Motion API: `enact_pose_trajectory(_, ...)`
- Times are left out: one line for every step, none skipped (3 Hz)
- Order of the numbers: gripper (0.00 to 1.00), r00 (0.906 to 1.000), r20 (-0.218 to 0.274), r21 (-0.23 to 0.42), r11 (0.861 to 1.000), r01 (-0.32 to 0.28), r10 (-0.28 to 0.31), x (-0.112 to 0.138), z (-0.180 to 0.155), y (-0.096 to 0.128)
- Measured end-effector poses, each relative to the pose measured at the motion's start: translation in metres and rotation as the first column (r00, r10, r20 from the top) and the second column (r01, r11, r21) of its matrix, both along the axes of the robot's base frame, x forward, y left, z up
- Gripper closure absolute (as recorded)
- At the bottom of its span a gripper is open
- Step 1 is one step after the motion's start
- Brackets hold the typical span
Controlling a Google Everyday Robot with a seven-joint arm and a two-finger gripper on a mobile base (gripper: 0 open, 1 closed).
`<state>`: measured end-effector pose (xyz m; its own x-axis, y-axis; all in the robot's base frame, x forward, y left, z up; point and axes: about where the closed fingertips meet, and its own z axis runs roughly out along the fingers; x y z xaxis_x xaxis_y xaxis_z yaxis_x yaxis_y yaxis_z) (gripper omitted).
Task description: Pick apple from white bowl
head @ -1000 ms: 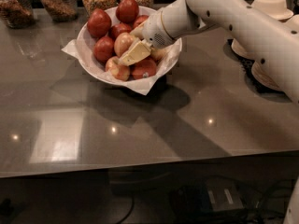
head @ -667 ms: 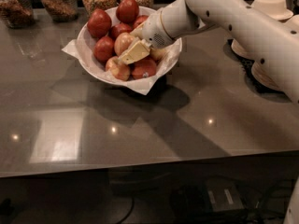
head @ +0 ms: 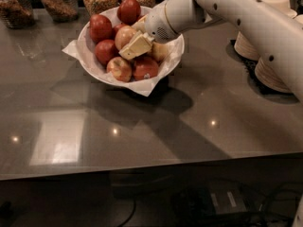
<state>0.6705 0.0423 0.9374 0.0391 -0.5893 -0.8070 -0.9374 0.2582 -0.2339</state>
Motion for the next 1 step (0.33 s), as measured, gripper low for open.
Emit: enact_pose_trajectory(1.00,0.9995,0.026,0.019,1.000,-0.021,0.021,-0.0061,0.0233,-0.0025)
